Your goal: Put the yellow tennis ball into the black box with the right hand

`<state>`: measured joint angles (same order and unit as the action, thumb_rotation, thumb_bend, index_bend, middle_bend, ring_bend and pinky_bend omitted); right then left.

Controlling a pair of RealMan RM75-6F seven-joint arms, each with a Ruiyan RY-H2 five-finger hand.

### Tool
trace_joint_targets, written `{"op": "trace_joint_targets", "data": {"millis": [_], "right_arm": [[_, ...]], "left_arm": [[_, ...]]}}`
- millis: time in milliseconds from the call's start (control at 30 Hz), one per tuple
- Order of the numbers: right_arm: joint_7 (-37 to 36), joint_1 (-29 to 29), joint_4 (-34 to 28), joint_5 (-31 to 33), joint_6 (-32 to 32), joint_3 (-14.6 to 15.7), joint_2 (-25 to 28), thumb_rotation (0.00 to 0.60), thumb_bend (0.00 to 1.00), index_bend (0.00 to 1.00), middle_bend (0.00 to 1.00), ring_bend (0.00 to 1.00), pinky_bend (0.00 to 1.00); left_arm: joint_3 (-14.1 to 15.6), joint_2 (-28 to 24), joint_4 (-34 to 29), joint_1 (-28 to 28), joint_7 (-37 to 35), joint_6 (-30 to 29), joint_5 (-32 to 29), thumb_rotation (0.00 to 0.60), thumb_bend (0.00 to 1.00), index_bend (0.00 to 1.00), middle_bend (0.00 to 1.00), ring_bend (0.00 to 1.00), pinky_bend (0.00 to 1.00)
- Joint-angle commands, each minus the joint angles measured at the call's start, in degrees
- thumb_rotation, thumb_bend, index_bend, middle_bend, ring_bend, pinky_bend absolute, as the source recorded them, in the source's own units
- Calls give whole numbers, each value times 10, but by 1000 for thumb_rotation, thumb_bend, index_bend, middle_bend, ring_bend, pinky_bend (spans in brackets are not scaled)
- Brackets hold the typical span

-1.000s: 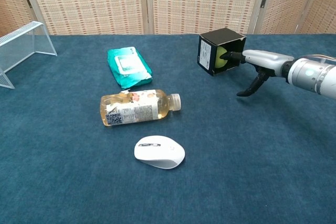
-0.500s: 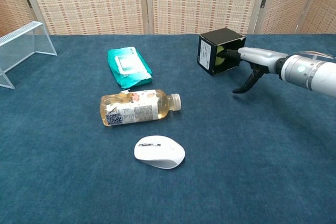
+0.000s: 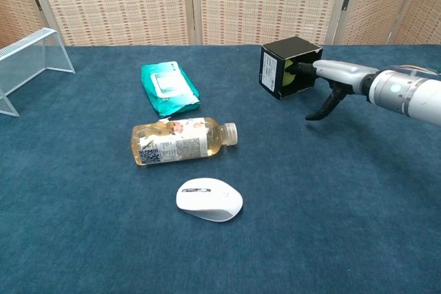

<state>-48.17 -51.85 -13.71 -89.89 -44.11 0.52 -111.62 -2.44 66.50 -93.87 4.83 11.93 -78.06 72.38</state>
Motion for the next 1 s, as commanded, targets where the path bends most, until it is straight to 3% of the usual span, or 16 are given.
{"op": "trace_joint_targets", "data": {"millis": [33,533,700,800,900,1000], "right_arm": [[0,0,0,0,0,0,1,600,183,43,29,0,94],[-2,30,-23,-20,-37,24,18,600,184,43,29,0,94],[3,72,-77,-33,-127,35,56,600,183,42,95,0,94],[28,112,-155,-43,-209,43,108,600,183,54,163,0,93],[113,165,-304,-39,-273,50,205,600,176,111,198,0,93],[222,203,-465,-6,-273,52,300,600,173,127,206,0,93]], "left_arm": [[0,0,0,0,0,0,0,600,246,0,0,0,267],[1,-1,-1,0,-2,0,4,600,246,0,0,0,267],[2,-3,-1,0,-7,1,5,600,246,0,0,0,267],[2,-3,0,0,-10,2,5,600,246,0,0,0,267],[4,-4,-1,0,-11,1,10,600,247,0,0,0,267],[7,-6,-4,-1,-17,-1,21,600,245,0,0,0,267]]}}
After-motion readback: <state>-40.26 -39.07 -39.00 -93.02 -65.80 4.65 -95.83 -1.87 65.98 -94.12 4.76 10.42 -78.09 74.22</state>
